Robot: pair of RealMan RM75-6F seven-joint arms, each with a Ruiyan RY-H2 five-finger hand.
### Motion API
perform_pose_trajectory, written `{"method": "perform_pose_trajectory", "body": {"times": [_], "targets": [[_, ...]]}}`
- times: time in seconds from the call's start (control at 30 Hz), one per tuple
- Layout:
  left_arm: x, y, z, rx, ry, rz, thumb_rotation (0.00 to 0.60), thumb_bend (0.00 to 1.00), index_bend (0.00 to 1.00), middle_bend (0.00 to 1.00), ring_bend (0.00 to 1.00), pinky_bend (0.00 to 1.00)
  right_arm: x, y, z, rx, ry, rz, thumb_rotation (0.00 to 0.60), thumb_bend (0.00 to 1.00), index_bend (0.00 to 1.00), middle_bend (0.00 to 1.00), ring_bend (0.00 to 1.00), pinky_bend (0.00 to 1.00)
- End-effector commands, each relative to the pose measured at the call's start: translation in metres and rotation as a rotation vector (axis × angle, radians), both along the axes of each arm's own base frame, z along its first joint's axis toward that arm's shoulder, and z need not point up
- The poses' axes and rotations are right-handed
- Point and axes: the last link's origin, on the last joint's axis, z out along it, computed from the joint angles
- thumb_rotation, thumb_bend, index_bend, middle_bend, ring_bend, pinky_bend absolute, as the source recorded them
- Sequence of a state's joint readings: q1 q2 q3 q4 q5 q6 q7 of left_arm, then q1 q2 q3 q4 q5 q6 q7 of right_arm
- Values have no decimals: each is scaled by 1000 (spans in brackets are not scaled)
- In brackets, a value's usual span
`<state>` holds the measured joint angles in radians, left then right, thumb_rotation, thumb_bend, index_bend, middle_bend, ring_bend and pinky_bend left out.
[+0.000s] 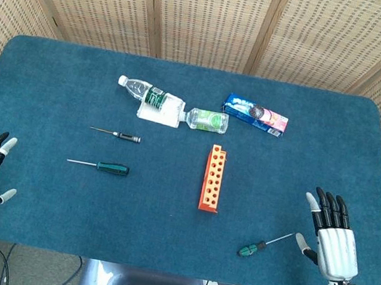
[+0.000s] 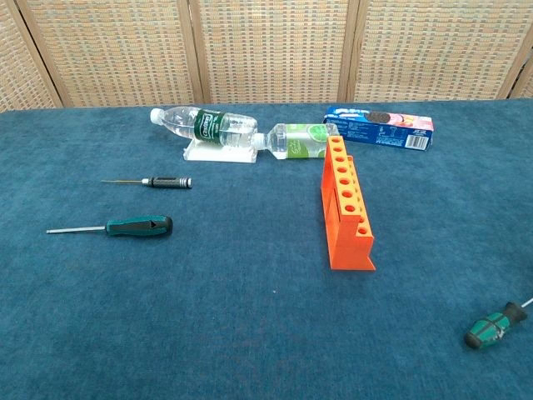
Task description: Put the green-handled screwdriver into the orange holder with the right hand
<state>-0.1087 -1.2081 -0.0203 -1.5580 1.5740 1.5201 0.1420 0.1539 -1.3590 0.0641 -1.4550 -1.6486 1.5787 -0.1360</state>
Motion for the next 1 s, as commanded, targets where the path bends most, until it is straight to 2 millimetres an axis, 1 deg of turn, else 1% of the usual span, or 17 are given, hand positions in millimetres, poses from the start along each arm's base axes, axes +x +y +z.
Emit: {"method": "perform_pose_trajectory", "body": {"times": [0.03, 0.63, 1.0], "targets": [[0, 0, 0, 0, 1, -1, 600, 0, 0, 0, 0, 0, 0, 0, 0, 1, 1, 1, 600, 214, 0, 0, 0, 0], [-1, 1, 1, 3, -3, 2, 600, 0, 0, 0, 0, 0, 2, 1, 0, 16, -21, 12, 600, 214, 0, 0, 0, 0], [2, -2, 4, 11, -6, 0, 600, 0, 0, 0, 0, 0, 2, 1, 0, 16, -21, 12, 600, 214, 0, 0, 0, 0]]}}
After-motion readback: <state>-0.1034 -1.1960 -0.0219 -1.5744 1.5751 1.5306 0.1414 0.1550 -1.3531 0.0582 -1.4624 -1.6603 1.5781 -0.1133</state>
